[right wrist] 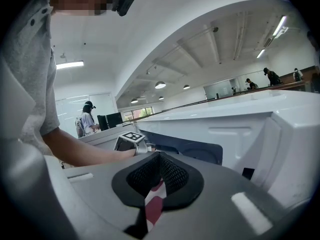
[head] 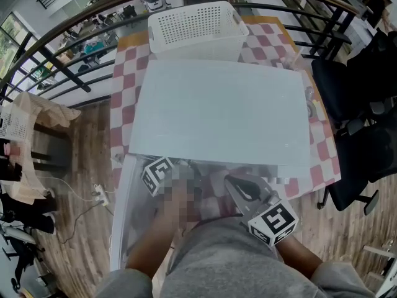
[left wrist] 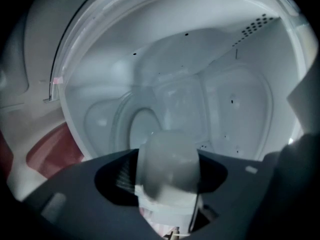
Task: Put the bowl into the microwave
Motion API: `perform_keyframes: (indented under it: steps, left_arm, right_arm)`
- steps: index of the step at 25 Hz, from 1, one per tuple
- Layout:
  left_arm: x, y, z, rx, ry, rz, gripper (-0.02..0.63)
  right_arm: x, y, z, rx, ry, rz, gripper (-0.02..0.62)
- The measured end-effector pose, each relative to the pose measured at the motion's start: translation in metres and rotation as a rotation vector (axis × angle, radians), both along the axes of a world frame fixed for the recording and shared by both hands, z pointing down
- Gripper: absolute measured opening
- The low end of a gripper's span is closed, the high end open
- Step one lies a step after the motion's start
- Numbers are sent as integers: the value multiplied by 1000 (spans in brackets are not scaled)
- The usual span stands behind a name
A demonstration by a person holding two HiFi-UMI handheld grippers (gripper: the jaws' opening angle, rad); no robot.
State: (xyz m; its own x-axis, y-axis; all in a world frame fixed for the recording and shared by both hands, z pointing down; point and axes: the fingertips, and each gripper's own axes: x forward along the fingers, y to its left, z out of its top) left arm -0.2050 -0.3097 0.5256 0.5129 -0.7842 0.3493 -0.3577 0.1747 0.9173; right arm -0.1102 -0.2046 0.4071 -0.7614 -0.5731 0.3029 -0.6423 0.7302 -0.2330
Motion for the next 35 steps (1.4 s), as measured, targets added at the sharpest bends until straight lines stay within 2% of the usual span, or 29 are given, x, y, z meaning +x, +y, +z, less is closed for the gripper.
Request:
perform_keyframes:
  steps: [6,9,13,18,24,28,32,35]
  left_arm:
    - [-3,-1,-1,17,-35,5,272]
    - [-7,-3,-2,26,-75,8,298]
    - [-11,-4,-3,28,-87,-11,293]
    - [-12,-1,-2,44,-153,11,295]
    - [-22,3,0,43,-209,-4,289]
    - [-30,4,2,17,-190,-61,279]
    - [-33,8,3,19,-266,-35,268]
    - [-36,11,7,0,-283,-30,261]
  right_arm:
    - [-1,1,0,2,2,2,-2]
    - [-2,2,-1,0,7,1,-2]
    - [-2,3,-1,3,0,6,-2]
    - [0,3,-1,0,5,11,-2]
    - [-4,5,-1,-4,1,6,-2]
    - [-8,9,3,-10,-5,-3,-2]
    - [-14,10,2,-7,-5,-16,-2]
    - [-14,9,2,-9,-4,-15,-2]
